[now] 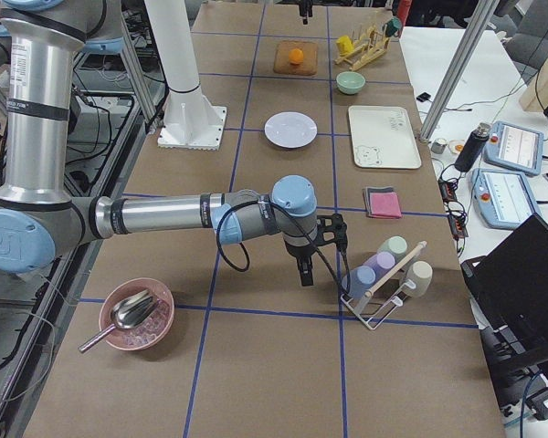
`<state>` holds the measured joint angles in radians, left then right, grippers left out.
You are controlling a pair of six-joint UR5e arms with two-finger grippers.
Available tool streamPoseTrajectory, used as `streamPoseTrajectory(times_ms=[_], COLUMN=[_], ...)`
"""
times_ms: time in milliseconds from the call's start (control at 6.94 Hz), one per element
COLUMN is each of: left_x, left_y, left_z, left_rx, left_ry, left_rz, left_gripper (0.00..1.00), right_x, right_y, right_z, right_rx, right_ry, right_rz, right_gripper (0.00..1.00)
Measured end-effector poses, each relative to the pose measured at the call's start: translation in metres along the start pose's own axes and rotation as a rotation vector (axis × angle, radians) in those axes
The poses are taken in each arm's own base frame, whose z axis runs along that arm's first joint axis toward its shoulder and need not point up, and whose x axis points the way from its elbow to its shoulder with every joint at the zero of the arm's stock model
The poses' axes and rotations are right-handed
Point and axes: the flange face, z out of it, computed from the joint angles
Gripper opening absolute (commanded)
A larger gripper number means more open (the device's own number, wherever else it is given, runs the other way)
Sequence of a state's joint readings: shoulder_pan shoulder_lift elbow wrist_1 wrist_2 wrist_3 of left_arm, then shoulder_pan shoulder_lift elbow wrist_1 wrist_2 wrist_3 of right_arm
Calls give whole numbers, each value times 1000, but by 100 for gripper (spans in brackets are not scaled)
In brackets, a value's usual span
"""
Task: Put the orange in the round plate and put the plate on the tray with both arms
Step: 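Move the left gripper down toward the orange on the wooden board, then close the left gripper on the orange and lift it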
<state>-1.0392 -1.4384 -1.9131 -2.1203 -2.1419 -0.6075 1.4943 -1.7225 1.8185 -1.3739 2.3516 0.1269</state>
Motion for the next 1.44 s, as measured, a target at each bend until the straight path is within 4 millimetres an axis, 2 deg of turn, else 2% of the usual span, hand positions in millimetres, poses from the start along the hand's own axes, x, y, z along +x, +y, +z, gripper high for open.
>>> streamPoseTrajectory(times_ms=[288,576,720,1153,1297,1441], left_x=[36,61,65,58,57,57], left_y=[15,30,35,41,42,42], left_z=[34,61,69,95,100,104], left_rx=[-7,-15,-19,-37,-41,-42], left_ry=[-35,-67,-80,-109,-110,-108], left_rz=[-11,-19,-19,-14,-13,-11], left_gripper=[99,98,98,98,86,25], right_x=[1,1,2,3,3,3], right_y=[1,1,2,2,3,3], right_z=[1,1,1,2,3,3], right_rx=[0,0,0,-3,-3,-4], right_ry=[1,2,3,4,4,4], right_rz=[-1,-1,-2,-2,-2,-2], right_gripper=[100,100,100,100,100,100])
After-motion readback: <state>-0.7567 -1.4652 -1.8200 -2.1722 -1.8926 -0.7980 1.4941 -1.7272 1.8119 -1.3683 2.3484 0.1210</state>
